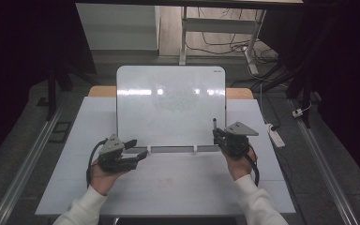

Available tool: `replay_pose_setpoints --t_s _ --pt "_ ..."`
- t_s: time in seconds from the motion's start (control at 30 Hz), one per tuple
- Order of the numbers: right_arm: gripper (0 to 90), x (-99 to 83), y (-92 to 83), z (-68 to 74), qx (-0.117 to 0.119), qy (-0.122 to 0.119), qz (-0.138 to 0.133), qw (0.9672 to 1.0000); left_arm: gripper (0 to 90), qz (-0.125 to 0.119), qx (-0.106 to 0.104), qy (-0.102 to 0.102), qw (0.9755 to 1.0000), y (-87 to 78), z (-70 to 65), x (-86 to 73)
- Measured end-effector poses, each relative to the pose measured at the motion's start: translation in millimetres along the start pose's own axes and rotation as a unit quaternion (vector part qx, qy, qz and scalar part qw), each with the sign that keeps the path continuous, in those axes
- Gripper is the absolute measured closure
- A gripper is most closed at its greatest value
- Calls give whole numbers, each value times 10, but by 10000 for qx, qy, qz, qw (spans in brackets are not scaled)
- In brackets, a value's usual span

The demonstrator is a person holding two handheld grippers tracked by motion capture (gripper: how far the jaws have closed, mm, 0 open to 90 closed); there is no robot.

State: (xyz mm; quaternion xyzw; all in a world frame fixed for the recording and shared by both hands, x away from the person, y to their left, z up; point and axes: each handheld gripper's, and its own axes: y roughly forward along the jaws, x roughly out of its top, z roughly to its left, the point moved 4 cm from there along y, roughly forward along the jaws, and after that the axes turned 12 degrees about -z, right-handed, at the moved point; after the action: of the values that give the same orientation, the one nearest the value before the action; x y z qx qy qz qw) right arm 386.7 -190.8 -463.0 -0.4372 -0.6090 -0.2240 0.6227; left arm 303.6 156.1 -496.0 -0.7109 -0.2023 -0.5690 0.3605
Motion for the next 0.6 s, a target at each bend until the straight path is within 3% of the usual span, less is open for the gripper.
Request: replay_pose_setpoints --t_s 0.33,0.6 --pt "813 -35 335 -218 -50 504 518 9974 347 187 315 -10 9993 -377 146 -264" --pt "814 -23 543 -276 -211 547 694 9959 338 296 480 17 9984 -539 177 -389"
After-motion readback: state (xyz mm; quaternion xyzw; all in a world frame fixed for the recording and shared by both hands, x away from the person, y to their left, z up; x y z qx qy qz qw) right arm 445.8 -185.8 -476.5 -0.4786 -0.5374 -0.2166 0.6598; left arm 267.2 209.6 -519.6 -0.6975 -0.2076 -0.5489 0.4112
